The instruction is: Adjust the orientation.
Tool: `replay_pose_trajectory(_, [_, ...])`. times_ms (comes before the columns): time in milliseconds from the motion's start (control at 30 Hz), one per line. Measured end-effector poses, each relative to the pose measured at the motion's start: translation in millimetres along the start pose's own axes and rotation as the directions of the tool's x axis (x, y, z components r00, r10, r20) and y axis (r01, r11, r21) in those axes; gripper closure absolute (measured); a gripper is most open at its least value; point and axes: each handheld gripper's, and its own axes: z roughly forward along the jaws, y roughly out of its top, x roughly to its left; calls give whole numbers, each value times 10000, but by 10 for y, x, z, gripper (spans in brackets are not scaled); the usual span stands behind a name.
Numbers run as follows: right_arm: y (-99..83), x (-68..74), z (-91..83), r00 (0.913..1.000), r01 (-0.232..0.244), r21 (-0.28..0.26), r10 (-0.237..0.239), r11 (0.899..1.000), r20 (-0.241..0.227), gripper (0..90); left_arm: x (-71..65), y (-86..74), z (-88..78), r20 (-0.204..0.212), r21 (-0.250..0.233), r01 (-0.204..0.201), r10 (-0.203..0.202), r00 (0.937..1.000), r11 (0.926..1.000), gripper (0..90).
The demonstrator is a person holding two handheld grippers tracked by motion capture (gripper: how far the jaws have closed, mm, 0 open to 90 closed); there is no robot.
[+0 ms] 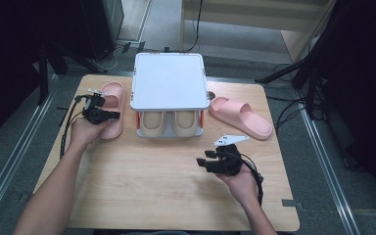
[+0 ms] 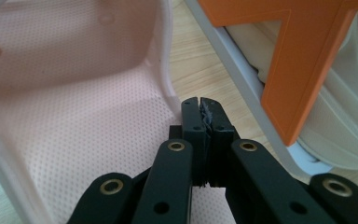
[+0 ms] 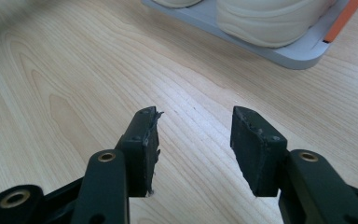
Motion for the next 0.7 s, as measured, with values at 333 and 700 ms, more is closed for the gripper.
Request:
replay_pose_trajectory(333, [-7, 1, 2, 10000, 45, 61, -45, 10000, -61, 520, 70, 14, -129, 118, -382, 385, -381, 9992, 9985, 820])
replay_pose_trajectory(700, [26, 5, 31, 9998, 90, 112, -88, 9999, -151, 516, 251, -26, -475, -234, -882, 653, -676, 9974, 9940, 582])
